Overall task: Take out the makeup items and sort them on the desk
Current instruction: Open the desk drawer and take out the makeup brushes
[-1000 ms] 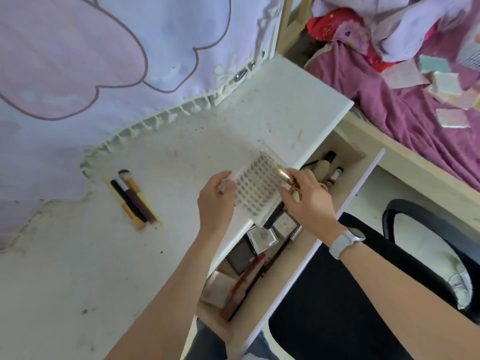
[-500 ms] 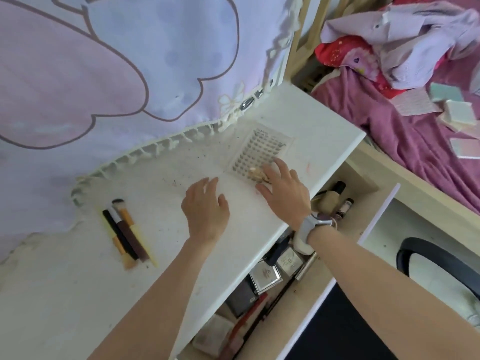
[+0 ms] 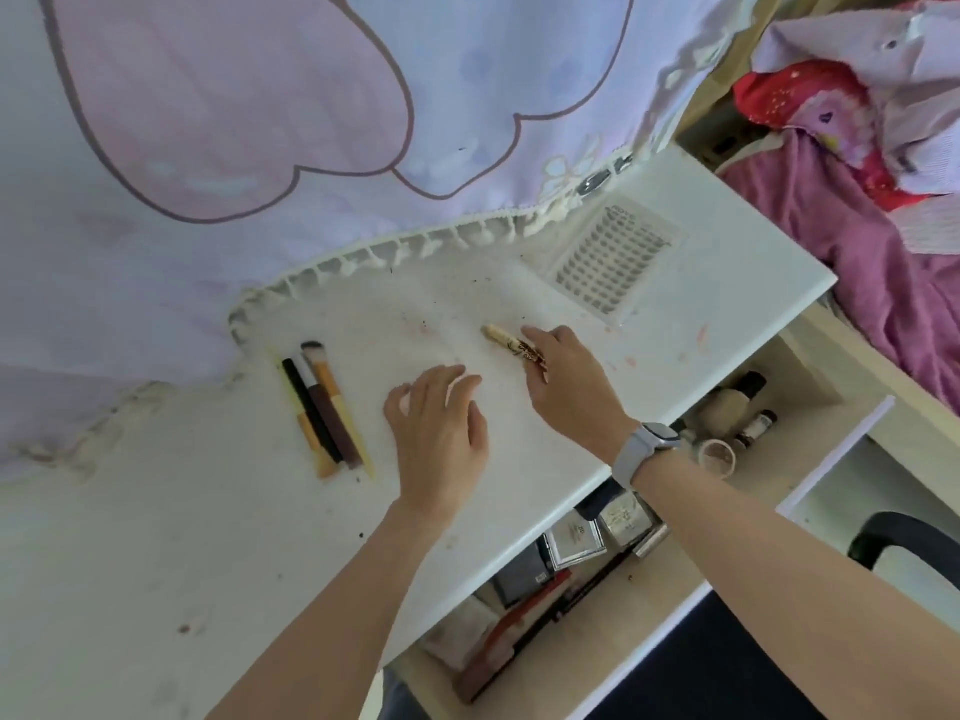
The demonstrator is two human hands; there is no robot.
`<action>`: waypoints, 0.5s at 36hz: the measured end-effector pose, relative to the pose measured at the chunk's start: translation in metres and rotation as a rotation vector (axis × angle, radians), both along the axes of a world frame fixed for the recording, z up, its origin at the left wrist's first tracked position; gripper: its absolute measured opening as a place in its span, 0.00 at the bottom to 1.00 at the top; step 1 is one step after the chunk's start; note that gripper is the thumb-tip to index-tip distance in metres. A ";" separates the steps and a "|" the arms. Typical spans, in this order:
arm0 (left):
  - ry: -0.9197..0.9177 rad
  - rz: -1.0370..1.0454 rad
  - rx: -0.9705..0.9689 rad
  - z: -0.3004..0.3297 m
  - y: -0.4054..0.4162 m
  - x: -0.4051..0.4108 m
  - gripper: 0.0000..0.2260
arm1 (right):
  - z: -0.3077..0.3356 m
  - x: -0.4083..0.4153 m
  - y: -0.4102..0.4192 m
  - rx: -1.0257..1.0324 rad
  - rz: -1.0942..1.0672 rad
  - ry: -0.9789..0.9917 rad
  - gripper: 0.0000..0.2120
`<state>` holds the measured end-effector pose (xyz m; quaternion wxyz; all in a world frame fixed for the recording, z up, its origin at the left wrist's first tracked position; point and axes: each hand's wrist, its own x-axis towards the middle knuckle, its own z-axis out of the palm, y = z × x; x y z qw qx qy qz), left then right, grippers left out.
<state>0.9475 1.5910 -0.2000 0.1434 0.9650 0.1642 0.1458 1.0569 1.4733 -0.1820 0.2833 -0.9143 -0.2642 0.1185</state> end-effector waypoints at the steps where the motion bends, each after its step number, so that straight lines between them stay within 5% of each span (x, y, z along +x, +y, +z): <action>1: -0.047 0.034 0.000 0.005 0.003 -0.010 0.11 | 0.000 -0.006 0.007 0.002 0.011 0.004 0.18; 10: 0.112 0.556 -0.153 0.007 0.052 -0.114 0.21 | -0.001 -0.065 0.099 0.042 0.180 0.043 0.13; 14: 0.277 0.527 -0.222 -0.002 0.062 -0.131 0.31 | -0.004 -0.080 0.122 0.053 0.164 0.031 0.13; 18: 0.387 0.429 -0.143 -0.015 0.063 -0.138 0.27 | -0.003 -0.085 0.127 0.064 0.182 0.044 0.15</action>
